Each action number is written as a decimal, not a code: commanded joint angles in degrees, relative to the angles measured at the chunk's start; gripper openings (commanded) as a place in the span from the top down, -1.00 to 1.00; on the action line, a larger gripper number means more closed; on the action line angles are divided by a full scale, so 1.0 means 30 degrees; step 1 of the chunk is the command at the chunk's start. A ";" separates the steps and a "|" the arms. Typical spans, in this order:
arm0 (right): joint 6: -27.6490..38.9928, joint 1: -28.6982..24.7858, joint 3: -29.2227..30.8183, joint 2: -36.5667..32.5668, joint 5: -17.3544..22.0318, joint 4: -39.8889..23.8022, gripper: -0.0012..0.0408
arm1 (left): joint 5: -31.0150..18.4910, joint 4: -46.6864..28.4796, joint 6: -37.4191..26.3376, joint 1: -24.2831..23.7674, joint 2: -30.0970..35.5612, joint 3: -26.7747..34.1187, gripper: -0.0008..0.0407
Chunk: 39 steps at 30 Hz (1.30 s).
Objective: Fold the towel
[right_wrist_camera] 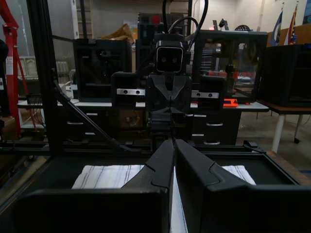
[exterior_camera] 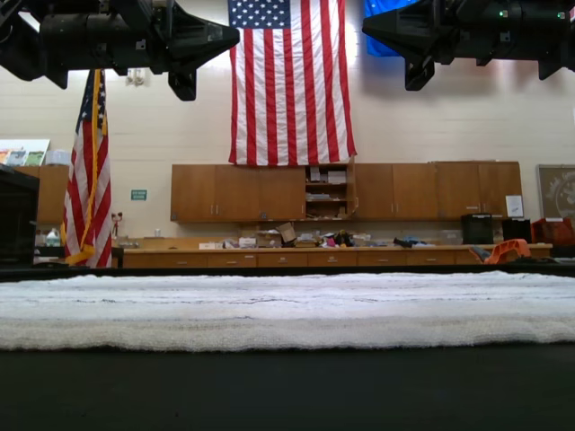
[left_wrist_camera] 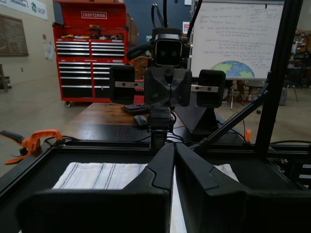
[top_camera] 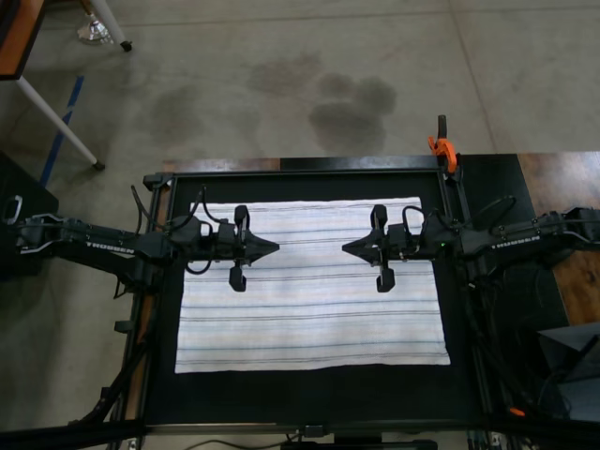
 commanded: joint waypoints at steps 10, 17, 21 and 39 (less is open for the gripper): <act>0.0000 0.0000 0.0226 -0.0036 0.0007 -0.0561 0.94 | -0.0007 -0.0051 0.0000 0.0000 -0.0036 -0.0051 0.96; 0.0000 0.0000 0.0226 -0.0036 0.0007 -0.0561 0.94 | -0.0007 -0.0051 0.0000 0.0000 -0.0036 -0.0051 0.96; 0.0000 0.0000 0.0226 -0.0036 0.0007 -0.0561 0.94 | -0.0007 -0.0051 0.0000 0.0000 -0.0036 -0.0051 0.96; 0.4947 0.0219 0.0226 -0.0036 0.0007 -0.0430 0.94 | -0.0066 -0.0532 -0.0007 0.0007 -0.0036 -0.0051 0.96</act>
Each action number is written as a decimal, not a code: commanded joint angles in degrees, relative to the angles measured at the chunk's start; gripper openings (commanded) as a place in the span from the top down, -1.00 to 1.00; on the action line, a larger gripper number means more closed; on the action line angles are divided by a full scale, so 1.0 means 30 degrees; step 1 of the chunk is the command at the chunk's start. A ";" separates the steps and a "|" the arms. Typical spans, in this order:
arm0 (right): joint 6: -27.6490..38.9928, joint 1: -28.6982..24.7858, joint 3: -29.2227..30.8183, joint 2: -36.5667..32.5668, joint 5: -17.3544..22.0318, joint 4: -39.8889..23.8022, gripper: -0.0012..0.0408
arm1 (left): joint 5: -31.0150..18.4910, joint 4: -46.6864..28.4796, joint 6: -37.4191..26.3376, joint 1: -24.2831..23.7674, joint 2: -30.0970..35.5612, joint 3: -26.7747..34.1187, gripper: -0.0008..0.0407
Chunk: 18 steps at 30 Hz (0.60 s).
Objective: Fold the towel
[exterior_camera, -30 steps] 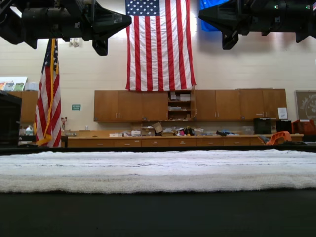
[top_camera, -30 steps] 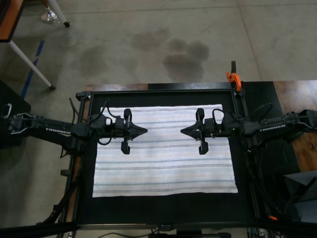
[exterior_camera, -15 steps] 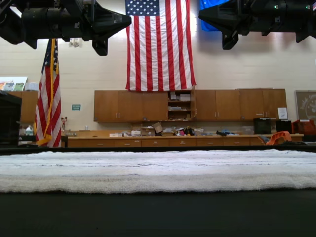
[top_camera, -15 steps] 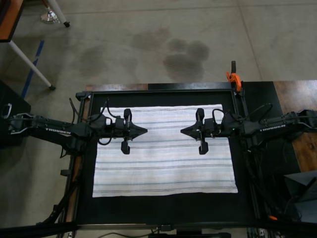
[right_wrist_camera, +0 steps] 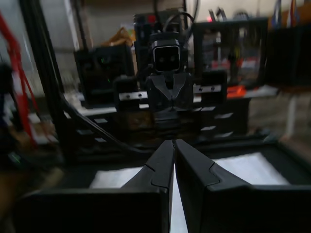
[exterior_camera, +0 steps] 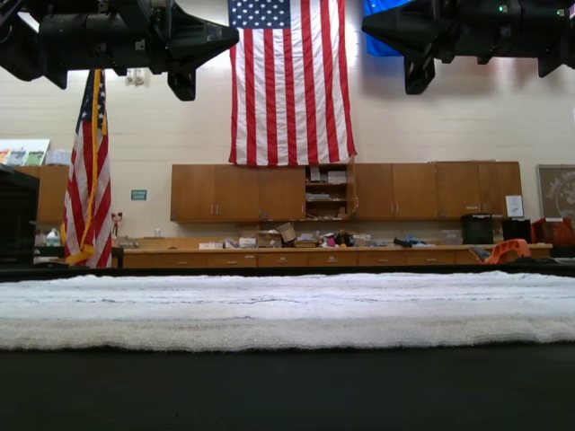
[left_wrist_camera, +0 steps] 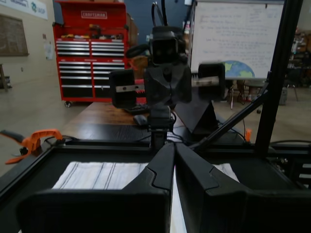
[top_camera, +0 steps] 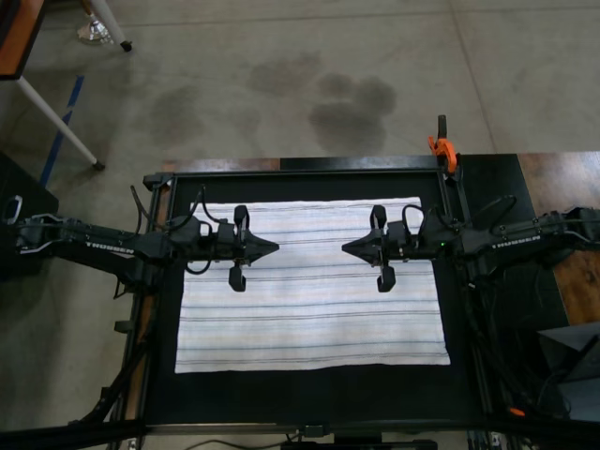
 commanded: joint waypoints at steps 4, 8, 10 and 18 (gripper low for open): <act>0.1953 0.0102 0.0007 0.0007 0.0000 -0.0007 0.94 | -0.0131 -0.0758 -0.0532 0.0051 0.0007 0.0007 0.96; 0.2550 0.0117 0.0007 0.0007 0.0000 -0.0036 0.94 | -0.0138 -0.1472 -0.0758 0.0051 0.0007 0.0007 0.96; 0.2528 0.0109 0.0007 0.0007 0.0000 -0.0364 0.94 | -0.0138 -0.1632 -0.0758 0.0051 0.0007 0.0007 0.96; 0.2616 0.0321 0.0007 0.0007 0.0000 -0.1253 0.94 | -0.0131 -0.1603 -0.1698 0.0051 0.0007 0.0007 0.96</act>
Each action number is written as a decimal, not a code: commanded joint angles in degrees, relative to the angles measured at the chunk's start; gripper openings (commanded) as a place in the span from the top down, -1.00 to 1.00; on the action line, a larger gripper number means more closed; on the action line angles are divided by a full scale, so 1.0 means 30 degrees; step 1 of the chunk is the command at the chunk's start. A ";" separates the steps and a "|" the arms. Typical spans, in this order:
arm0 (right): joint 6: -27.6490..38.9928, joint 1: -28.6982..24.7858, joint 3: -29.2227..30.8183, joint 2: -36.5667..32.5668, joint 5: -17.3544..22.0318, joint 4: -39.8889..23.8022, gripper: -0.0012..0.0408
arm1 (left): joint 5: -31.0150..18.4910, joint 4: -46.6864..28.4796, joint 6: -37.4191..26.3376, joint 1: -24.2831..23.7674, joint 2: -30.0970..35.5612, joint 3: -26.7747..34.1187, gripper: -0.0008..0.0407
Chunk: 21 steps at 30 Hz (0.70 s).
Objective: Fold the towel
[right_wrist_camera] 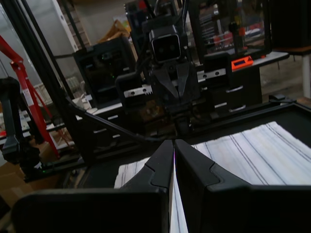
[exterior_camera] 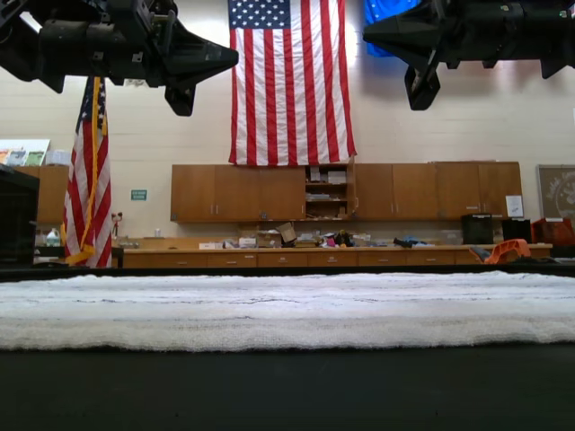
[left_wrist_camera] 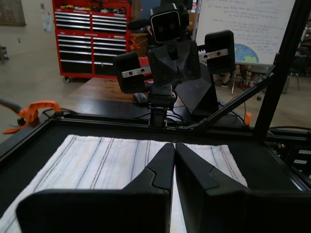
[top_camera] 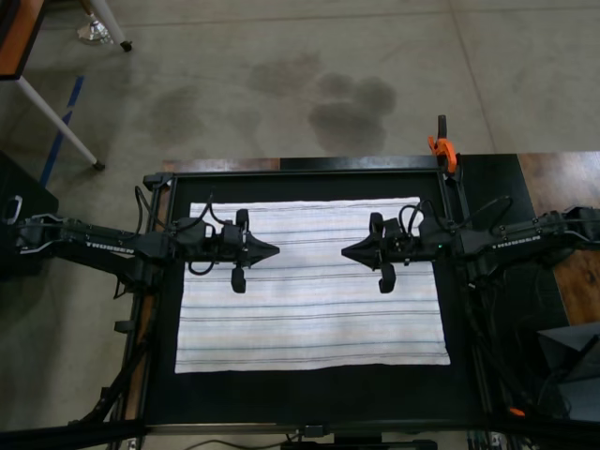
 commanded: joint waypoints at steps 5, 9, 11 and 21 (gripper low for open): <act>0.0692 0.0444 -0.0007 0.0015 0.0007 -0.0240 0.94 | 0.0007 0.0087 -0.1574 0.0007 0.0007 0.0015 0.96; 0.1260 0.0721 -0.0007 0.0015 0.0007 -0.1399 0.94 | 0.0000 -0.0051 -0.2280 0.0007 0.0007 0.0015 0.96; 0.1792 0.0852 -0.0007 0.0015 0.0015 -0.2149 0.94 | -0.0007 -0.0131 -0.2288 0.0007 0.0007 0.0015 0.96; 0.4685 0.1450 -0.0007 0.0015 0.0015 -0.5224 0.94 | -0.0386 -0.0146 -0.2572 0.0007 0.0007 0.0015 0.96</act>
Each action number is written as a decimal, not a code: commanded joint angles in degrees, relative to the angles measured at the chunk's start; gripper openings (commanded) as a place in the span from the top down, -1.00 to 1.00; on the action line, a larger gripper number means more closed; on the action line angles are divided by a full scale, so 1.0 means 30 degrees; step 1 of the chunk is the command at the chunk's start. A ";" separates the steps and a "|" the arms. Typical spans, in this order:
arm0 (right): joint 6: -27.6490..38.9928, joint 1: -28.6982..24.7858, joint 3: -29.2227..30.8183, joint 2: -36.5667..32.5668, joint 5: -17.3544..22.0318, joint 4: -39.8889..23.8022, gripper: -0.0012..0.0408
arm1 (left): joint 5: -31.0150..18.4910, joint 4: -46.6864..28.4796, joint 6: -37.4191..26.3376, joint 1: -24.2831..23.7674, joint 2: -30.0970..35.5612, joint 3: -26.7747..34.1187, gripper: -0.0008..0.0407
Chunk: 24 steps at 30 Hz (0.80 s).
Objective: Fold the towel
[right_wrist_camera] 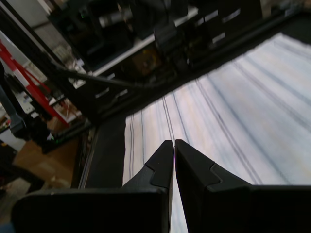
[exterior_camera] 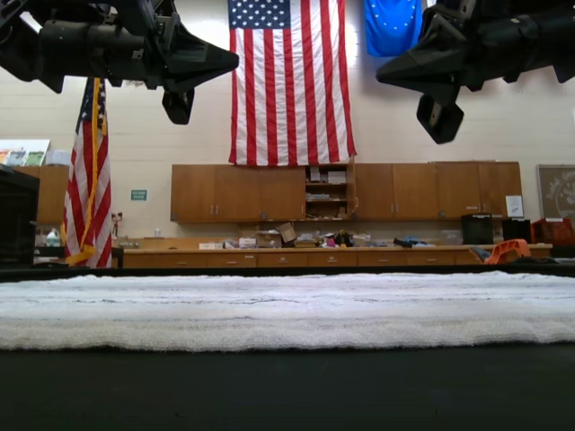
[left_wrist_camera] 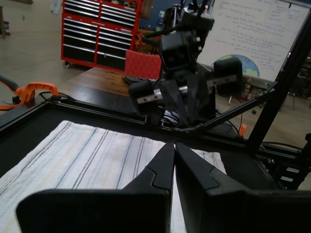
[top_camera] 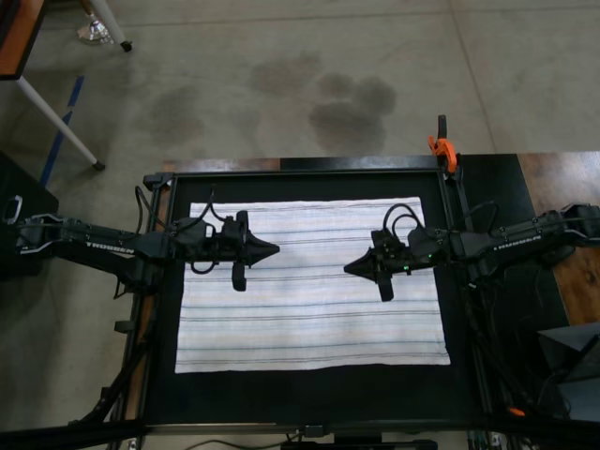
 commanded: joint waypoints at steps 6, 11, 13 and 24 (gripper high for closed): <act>0.2812 0.1290 -0.0007 0.0015 -0.0007 -0.2929 0.94 | -0.0364 -0.0015 0.0044 0.0007 0.0007 0.0015 0.96; 0.5064 0.2419 -0.0007 0.0015 -0.0007 -0.4437 0.94 | -0.1523 -0.0488 0.0036 0.0022 0.0007 0.0015 0.96; 0.5646 0.2834 -0.0007 0.0015 0.0000 -0.5122 0.94 | -0.1559 -0.1005 0.0022 0.0036 0.0007 0.0015 0.96; 1.0681 0.4656 -0.0007 0.0015 0.0823 -0.8852 0.94 | -0.3206 -0.3643 -0.1275 0.0036 0.0007 0.0007 0.96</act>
